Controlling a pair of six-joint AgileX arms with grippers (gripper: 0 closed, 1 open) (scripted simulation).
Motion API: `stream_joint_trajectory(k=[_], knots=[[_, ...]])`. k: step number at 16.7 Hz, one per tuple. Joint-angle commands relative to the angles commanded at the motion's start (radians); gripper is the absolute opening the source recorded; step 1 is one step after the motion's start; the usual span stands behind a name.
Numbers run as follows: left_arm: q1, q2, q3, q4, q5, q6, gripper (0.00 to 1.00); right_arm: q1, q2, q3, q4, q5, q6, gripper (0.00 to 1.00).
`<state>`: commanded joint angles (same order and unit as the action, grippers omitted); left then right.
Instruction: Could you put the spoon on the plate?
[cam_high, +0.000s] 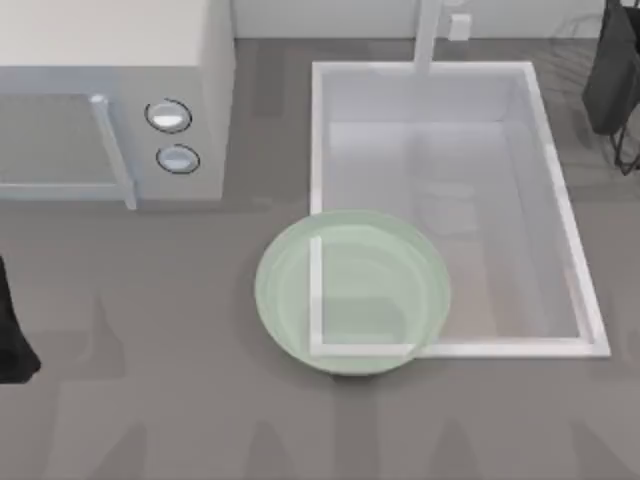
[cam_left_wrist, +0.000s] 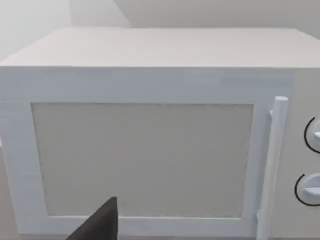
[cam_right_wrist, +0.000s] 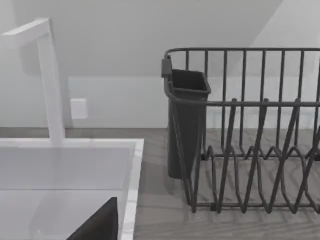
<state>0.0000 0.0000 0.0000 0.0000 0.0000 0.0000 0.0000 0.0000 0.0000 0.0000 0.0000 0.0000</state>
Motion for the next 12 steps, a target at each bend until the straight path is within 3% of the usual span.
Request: stream_joint_trajectory(k=[6,12], knots=[[0.000,0.000,0.000,0.000,0.000,0.000,1.00,-0.025,0.108,0.096,-0.094,0.001,-0.040,1.00],[0.000,0.000,0.000,0.000,0.000,0.000,1.00,-0.100,0.584,0.407,-0.416,-0.001,-0.173,1.00]])
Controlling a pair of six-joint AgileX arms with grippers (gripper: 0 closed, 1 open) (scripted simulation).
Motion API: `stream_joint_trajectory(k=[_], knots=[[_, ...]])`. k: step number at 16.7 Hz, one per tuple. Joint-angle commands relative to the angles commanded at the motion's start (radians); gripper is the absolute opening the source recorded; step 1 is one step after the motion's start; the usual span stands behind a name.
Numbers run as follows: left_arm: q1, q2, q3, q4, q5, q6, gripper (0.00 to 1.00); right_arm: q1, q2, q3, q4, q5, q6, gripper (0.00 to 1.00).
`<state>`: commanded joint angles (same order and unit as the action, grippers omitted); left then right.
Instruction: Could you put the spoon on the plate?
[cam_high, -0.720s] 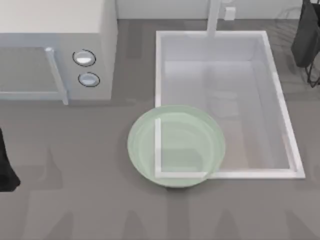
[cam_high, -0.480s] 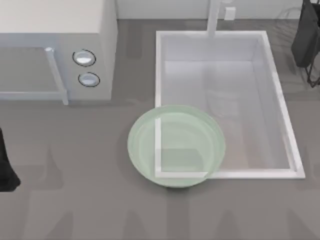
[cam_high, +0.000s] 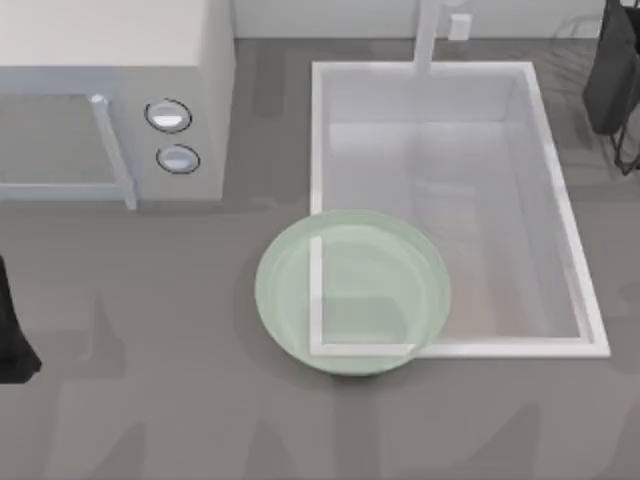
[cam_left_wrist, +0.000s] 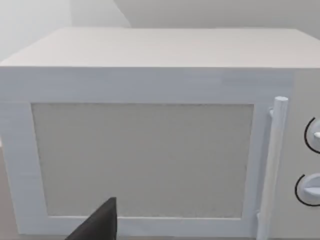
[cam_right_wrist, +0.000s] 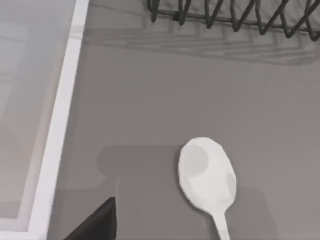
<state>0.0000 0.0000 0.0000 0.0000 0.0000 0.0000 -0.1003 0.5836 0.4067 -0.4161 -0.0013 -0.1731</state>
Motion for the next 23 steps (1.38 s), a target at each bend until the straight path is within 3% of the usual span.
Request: stream_joint_trajectory(k=[6,11,18,23], knots=[[0.000,0.000,0.000,0.000,0.000,0.000,1.00,-0.089,0.596,0.341,-0.366,0.000,-0.148,1.00],[0.000,0.000,0.000,0.000,0.000,0.000,1.00,-0.145,0.892,0.561,-0.570,0.004,-0.236,1.00],[0.000,0.000,0.000,0.000,0.000,0.000,1.00,-0.163,0.986,0.635,-0.629,0.006,-0.263,1.00],[0.000,0.000,0.000,0.000,0.000,0.000,1.00,-0.160,1.019,0.589,-0.554,0.006,-0.259,1.00]])
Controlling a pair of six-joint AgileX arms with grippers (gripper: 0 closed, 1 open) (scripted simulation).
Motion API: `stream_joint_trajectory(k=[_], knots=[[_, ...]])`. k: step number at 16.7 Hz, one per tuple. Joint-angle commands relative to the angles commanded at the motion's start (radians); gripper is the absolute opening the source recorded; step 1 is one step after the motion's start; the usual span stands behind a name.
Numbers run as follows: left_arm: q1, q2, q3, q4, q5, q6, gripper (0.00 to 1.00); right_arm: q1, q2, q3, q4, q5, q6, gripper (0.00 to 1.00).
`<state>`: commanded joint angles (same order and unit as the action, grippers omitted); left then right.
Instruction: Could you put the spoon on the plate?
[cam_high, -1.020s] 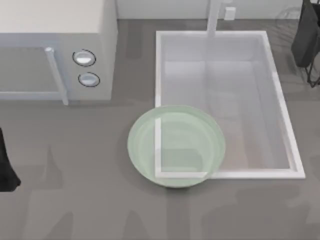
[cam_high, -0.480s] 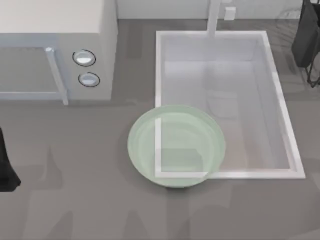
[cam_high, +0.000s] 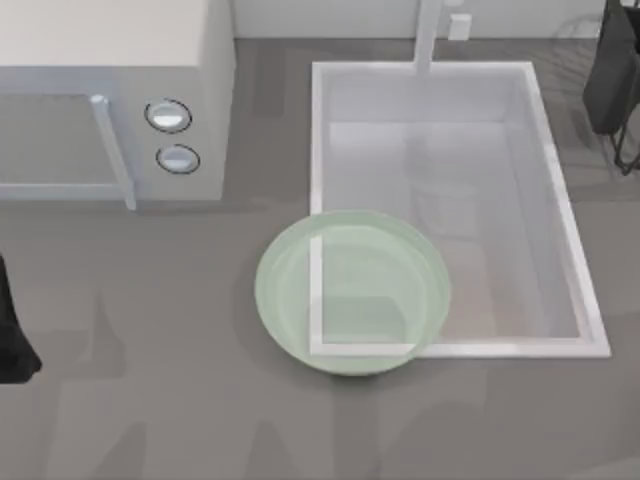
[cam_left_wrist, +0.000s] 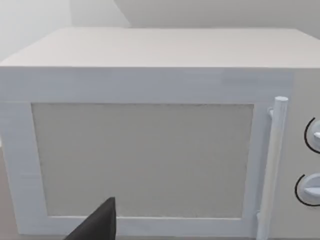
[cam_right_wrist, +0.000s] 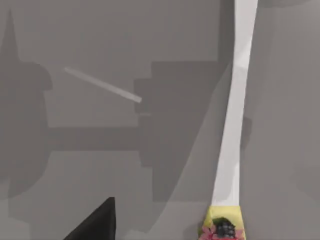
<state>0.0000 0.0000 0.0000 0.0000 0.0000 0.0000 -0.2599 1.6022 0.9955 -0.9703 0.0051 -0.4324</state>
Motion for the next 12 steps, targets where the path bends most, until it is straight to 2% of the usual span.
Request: stream_joint_trajectory(k=[6,12], knots=[[0.000,0.000,0.000,0.000,0.000,0.000,1.00,-0.002,0.135,-0.152,0.300,0.000,0.001,1.00],[0.000,0.000,0.000,0.000,0.000,0.000,1.00,-0.002,0.166,-0.187,0.356,0.000,0.001,1.00]])
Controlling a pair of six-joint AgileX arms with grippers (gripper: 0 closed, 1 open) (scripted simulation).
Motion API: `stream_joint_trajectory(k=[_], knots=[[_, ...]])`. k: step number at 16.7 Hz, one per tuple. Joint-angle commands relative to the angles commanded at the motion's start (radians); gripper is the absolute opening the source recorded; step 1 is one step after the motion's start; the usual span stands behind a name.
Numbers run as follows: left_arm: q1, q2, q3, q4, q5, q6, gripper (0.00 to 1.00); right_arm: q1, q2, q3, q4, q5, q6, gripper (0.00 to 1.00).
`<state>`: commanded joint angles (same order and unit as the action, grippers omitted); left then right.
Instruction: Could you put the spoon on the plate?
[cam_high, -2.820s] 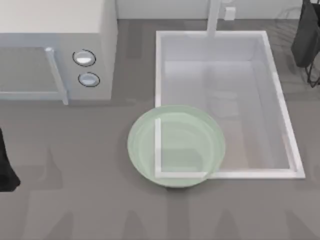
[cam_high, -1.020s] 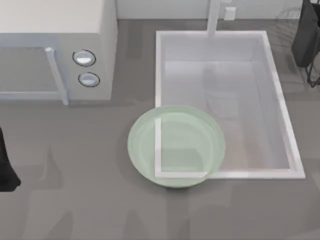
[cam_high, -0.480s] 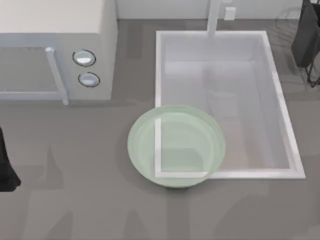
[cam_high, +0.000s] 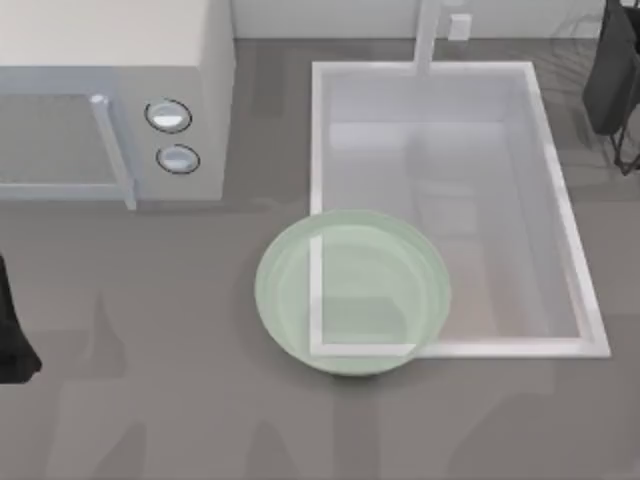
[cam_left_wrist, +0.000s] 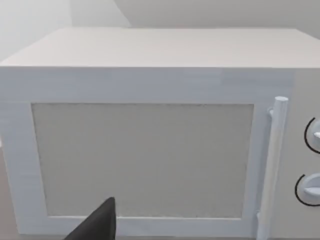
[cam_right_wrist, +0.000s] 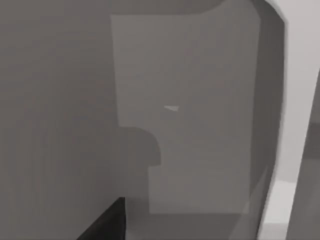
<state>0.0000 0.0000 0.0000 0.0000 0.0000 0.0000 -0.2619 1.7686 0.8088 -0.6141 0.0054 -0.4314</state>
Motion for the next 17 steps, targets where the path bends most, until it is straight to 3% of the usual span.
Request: stream_joint_trajectory(k=[13,17], knots=[[0.000,0.000,0.000,0.000,0.000,0.000,1.00,0.000,0.000,0.000,0.000,0.000,0.000,0.02],[0.000,0.000,0.000,0.000,0.000,0.000,1.00,0.000,0.000,0.000,0.000,0.000,0.000,0.00]])
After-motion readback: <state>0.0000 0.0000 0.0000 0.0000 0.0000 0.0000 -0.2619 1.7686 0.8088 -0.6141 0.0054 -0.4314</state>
